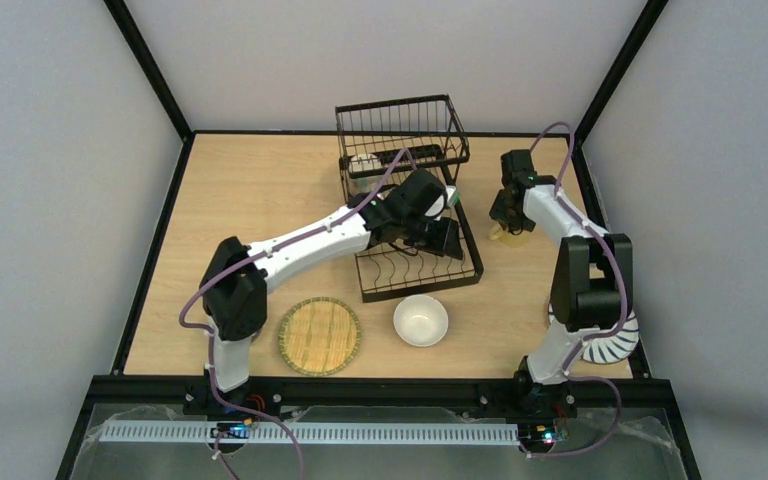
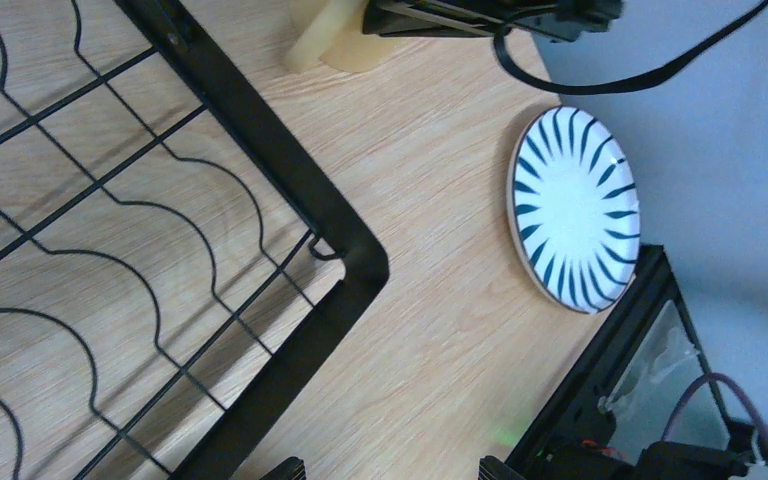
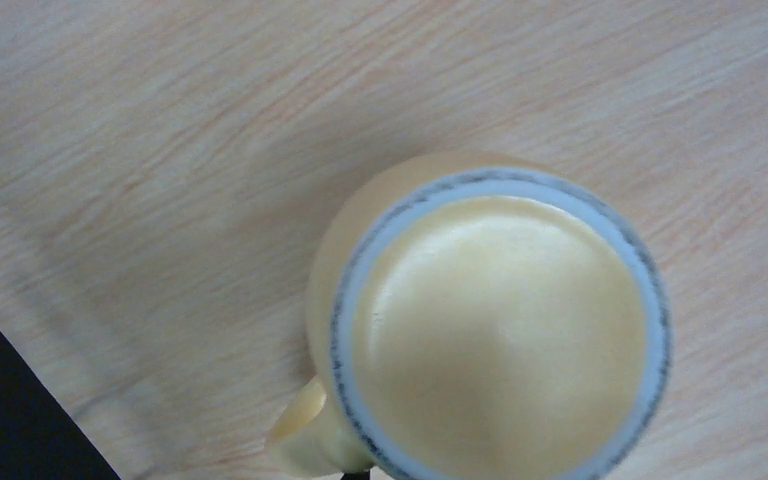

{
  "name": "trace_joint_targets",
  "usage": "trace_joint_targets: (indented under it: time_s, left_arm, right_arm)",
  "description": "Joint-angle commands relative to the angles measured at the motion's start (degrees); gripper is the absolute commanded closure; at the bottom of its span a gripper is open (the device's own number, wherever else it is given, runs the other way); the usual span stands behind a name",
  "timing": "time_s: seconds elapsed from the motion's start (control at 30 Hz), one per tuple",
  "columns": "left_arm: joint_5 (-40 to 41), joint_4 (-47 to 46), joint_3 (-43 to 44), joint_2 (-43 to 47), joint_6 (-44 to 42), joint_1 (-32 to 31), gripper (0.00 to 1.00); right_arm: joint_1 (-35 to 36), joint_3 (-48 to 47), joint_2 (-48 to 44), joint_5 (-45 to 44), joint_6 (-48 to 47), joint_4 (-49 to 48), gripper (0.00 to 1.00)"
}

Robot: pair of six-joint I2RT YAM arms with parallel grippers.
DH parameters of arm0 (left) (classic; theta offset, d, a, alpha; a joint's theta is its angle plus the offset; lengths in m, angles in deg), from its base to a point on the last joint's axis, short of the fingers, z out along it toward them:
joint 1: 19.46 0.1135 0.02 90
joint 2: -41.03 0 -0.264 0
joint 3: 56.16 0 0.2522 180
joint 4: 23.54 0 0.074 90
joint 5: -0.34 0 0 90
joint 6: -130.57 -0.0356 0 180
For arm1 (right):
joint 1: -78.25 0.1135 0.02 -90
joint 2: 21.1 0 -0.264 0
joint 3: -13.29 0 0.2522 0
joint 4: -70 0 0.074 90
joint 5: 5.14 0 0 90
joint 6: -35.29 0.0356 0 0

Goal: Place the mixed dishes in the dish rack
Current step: Move the cup to the center of the board, then grab the cup from the center of the board.

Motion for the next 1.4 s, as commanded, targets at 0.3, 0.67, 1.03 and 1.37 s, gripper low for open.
trace_joint_targets:
  time_s: [0.3,0.67,1.03,1.37]
  left_arm:
    - [-1.07,-3.94,3.89,-2.74,12.23,-0.2,0.01]
    - [-4.22,-4.73,11.27,-12.02,24.52,-0.14,0.01]
    - [-6.61,-13.38,18.54,-20.29,36.32,1.36,0.01]
    - [-0.59,-8.7,33.08,-24.38,0.56,1.8,0.01]
  right_arm:
    - [-0.19,-7.87,-5.73,2.83,-0.95,2.82,0.86]
    - [-0.23,-5.03,-16.85,1.28,-3.62,3.91,0.52]
    - [-0.21,-1.8,-23.32,2.19,-4.9,-0.68,0.37]
    - [-0.22,0.26,-25.48,2.49,-4.94,-3.41,0.35]
